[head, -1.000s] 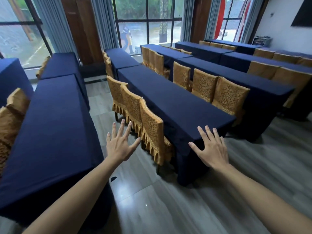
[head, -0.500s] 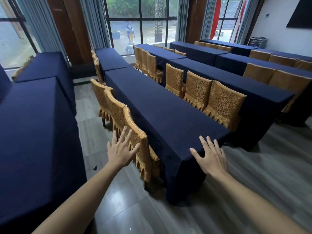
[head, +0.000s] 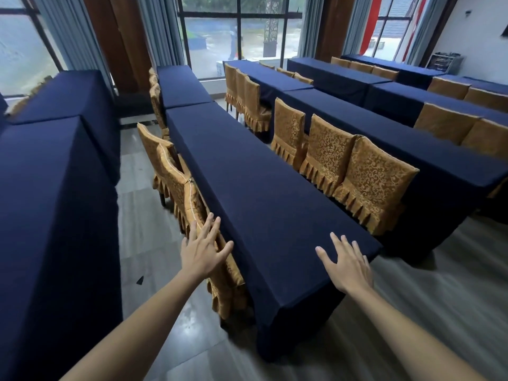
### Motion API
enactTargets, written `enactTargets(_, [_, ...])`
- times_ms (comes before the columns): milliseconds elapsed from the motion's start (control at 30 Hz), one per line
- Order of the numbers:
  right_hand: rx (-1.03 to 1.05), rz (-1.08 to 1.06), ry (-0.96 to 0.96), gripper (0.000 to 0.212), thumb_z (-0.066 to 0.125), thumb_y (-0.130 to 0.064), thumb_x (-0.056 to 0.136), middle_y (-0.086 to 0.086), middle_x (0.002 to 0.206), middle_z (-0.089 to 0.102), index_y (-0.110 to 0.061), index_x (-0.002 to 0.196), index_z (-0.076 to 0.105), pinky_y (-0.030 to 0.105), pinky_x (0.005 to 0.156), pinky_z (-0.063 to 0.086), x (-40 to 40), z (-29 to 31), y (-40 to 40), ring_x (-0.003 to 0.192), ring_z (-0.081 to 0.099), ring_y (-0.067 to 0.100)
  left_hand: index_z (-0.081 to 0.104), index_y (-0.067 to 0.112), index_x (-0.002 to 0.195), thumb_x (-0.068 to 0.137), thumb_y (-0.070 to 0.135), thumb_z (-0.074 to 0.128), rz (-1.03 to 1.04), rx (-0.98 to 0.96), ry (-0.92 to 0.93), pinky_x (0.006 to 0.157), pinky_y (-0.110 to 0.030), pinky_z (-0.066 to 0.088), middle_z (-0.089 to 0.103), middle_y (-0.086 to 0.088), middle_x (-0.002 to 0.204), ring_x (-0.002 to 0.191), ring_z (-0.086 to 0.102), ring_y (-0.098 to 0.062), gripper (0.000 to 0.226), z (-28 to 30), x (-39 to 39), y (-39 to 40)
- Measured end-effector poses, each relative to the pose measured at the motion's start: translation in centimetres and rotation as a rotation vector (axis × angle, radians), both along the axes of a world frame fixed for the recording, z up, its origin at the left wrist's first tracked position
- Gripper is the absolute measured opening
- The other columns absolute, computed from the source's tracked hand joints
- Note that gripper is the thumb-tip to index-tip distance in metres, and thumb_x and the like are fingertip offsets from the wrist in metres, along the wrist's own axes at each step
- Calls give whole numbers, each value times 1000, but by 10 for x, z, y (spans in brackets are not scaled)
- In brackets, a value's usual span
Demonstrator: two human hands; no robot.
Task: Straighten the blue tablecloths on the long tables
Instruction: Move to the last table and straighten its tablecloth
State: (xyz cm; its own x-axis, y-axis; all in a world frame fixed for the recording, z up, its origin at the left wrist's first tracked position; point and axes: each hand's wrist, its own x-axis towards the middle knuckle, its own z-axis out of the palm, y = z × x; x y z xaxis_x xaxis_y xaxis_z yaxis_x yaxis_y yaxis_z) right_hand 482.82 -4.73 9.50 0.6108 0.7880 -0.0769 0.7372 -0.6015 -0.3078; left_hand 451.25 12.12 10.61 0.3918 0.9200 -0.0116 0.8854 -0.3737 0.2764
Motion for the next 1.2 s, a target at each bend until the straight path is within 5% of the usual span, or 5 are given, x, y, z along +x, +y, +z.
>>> enactTargets(567, [-335,371,22,70,37,-56,99,-3,167,6,-25,159,18,42,119,23,216,-113,109,153,7,20,5,41,158,92,69,32,365,-236,62,120,-51,20,-10,17,166,154,-7,-25,77,-121,182,-22])
enactTargets(867, [-354,133,137,77,33,-67,95,20,160,20,-34,159,5,49,111,29,297,-148,133,144,26,37,-2,47,156,94,68,28,505,-409,-17,120,-57,15,-15,19,164,153,-9,-30,71,-183,220,-47])
enactTargets(967, [-296,125,269,77,27,-71,93,15,154,36,-39,157,-3,51,107,35,305,-159,136,135,40,37,-5,57,151,95,67,29,610,-308,-132,112,-49,37,-21,27,160,152,3,-34,67,-202,232,-63])
enactTargets(1100, [-285,79,108,76,5,-70,91,15,143,50,-33,158,5,48,100,39,306,-175,148,122,53,39,14,55,151,91,66,35,803,-80,-226,87,-36,54,5,22,163,123,55,-23,64,-213,242,-75])
enactTargets(1200, [-228,35,10,74,0,-68,91,16,127,62,-36,155,16,46,92,44,307,-188,151,109,60,38,5,62,148,85,73,33,869,-102,-210,75,-34,53,47,6,140,95,65,-19,70,-221,237,-77])
